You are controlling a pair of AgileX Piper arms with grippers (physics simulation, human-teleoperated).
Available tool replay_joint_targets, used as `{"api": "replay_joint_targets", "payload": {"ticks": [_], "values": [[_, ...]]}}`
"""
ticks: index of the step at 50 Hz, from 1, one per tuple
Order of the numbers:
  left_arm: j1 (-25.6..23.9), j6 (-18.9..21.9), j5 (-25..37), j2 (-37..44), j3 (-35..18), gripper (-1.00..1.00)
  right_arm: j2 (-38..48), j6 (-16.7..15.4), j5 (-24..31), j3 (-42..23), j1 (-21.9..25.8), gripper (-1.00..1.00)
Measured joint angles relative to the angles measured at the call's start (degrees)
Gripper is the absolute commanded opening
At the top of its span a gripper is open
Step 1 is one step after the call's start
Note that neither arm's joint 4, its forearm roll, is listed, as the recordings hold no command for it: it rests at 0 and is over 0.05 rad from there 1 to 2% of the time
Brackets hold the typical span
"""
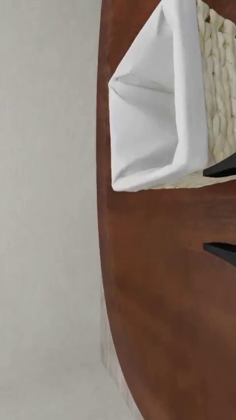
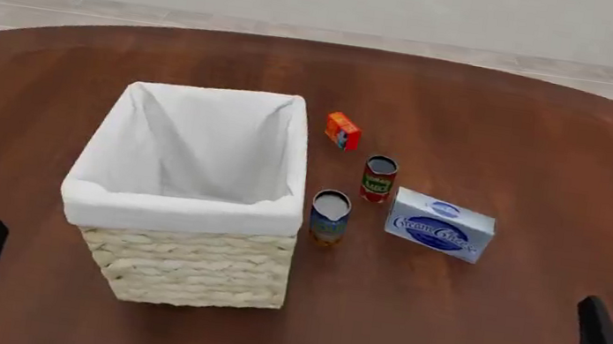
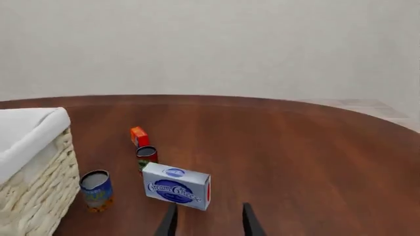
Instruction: Pick up the alphabet soup and put it in the basket.
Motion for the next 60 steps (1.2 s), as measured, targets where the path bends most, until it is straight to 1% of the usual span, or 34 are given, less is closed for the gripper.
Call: {"api": "replay_joint_targets", "payload": {"ticks": [13,21,25,36,43,46,54,60], "values": [[0.0,0.0,0.0,0.0,0.0,1.0,-0.5,1.6,0.6,-0.3,0.1,1.0],[0.0,0.0,0.0,0.0,0.0,1.0,4.5,2.9,-2.6,-0.7,0.5,1.0],[0.0,0.0,0.0,0.0,0.0,1.0,6.7,2.9,-3.0,-2.4,1.1,1.0],[0.0,0.0,0.0,0.0,0.0,1.0,11.0,2.6,-2.6,-9.7,3.6,1.0],[0.0,0.0,0.0,0.0,0.0,1.0,17.5,0.8,-4.7,-13.6,7.3,1.0],[0.0,0.0,0.0,0.0,0.0,1.0,21.3,-0.1,-5.8,-15.3,9.5,1.0],[0.0,0.0,0.0,0.0,0.0,1.0,32.7,-1.1,-9.4,-19.6,15.8,1.0],[0.0,0.0,0.0,0.0,0.0,1.0,41.1,-0.4,-11.3,-22.8,20.4,1.0]]}}
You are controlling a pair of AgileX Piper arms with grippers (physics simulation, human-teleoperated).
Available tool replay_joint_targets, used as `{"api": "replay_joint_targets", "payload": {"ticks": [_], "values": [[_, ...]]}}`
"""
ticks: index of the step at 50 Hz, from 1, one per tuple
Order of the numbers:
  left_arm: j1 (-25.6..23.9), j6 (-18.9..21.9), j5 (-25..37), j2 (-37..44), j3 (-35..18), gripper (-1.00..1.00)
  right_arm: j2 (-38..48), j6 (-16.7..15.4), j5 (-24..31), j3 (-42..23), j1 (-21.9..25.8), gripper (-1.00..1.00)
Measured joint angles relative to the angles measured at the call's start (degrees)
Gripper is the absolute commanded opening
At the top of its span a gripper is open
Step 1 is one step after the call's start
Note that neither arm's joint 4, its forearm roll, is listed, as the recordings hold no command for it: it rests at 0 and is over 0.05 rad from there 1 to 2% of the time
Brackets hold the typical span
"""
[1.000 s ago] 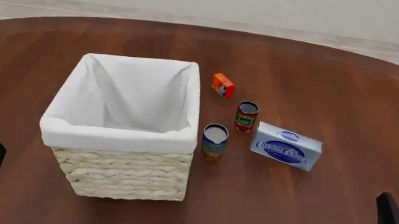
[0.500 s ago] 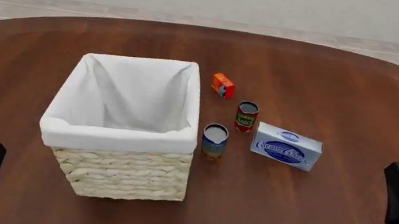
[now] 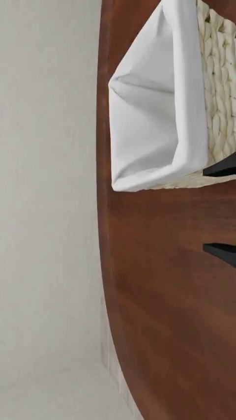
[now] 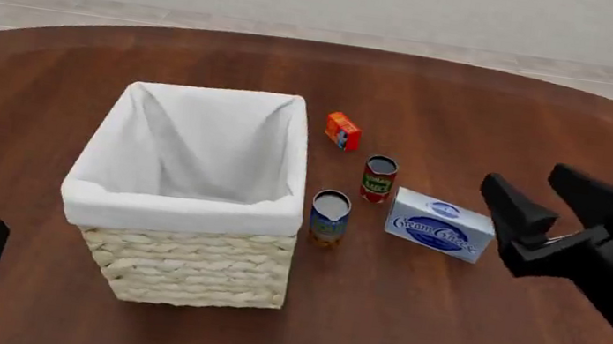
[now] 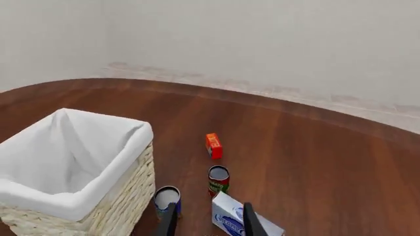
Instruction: Pick up the alphabet soup and put it in the basket.
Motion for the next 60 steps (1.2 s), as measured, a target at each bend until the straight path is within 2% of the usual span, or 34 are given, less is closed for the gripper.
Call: {"api": "replay_joint_targets", "payload": {"ticks": [13,23,37,60], "values": [[0.0,0.0,0.0,0.0,0.0,1.0,13.6,3.4,-1.7,-5.8,8.8,1.0],[0.0,0.0,0.0,0.0,0.0,1.0,21.0,4.3,-1.4,-10.2,11.4,1.0],[0.0,0.0,0.0,0.0,0.0,1.0,28.5,2.6,-0.5,-13.4,12.3,1.0],[0.0,0.0,0.0,0.0,0.0,1.0,37.9,0.3,-3.6,-15.7,9.3,1.0]]}}
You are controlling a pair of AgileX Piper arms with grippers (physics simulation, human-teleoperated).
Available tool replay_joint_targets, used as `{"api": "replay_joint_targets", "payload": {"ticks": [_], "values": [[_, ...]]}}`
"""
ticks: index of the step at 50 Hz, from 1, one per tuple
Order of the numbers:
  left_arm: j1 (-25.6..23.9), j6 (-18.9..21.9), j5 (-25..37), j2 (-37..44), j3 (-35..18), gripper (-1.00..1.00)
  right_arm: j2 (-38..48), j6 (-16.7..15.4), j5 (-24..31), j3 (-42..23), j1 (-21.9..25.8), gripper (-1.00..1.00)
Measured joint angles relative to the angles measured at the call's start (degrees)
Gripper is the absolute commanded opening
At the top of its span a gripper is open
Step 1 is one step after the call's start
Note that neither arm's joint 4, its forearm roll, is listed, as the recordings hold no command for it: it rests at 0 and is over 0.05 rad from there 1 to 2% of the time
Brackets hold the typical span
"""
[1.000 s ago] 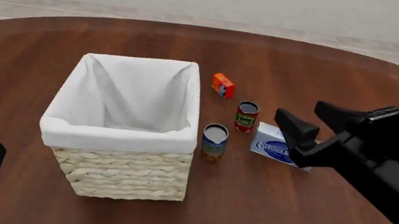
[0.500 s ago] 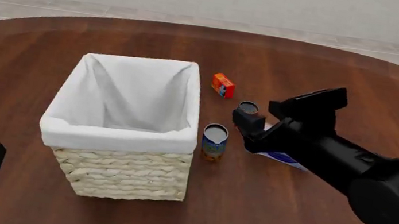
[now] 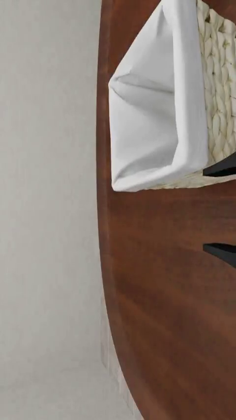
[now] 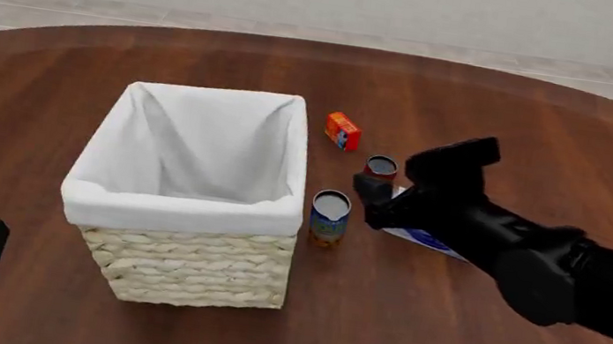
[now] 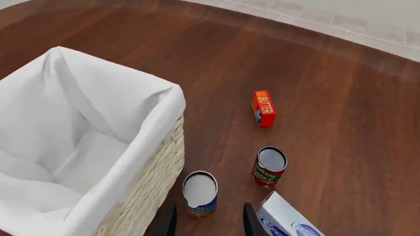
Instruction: Pick up the alphabet soup and put it in the basket.
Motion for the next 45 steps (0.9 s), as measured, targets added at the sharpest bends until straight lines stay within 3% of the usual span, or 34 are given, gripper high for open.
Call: {"api": "replay_joint_targets", "payload": {"ticks": [18,45], "values": [[0.0,0.0,0.0,0.0,0.0,1.0,6.4,-2.0,0.1,-5.0,-1.2,1.0],[0.0,0.0,0.0,0.0,0.0,1.0,13.5,-1.1,0.2,-7.8,1.6,1.0]]}}
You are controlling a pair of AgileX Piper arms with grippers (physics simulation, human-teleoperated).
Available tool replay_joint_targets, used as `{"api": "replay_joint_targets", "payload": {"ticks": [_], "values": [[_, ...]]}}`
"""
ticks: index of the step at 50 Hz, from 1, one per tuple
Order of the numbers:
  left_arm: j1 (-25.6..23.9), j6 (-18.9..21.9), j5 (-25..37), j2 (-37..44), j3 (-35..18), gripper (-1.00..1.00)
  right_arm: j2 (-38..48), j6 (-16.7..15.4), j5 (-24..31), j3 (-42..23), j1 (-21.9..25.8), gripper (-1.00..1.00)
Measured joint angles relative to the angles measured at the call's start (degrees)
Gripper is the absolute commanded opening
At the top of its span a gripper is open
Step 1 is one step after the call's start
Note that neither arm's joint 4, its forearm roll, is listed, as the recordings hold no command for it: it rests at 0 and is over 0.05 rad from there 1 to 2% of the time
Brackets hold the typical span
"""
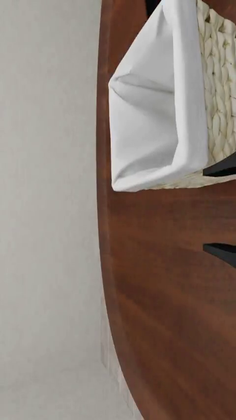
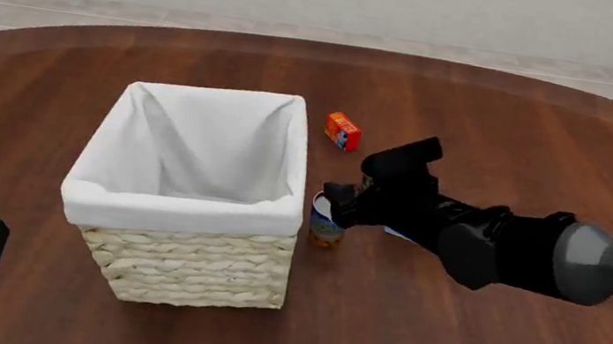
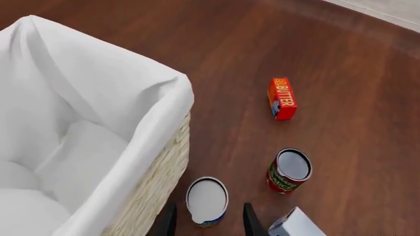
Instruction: Pick up the alphabet soup and put it in the basket.
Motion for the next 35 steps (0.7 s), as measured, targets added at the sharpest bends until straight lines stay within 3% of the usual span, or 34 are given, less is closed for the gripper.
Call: {"api": "replay_joint_targets", "payload": {"ticks": [35], "values": [[0.0,0.0,0.0,0.0,0.0,1.0,8.5,1.3,-1.9,-1.0,1.0,1.0]]}}
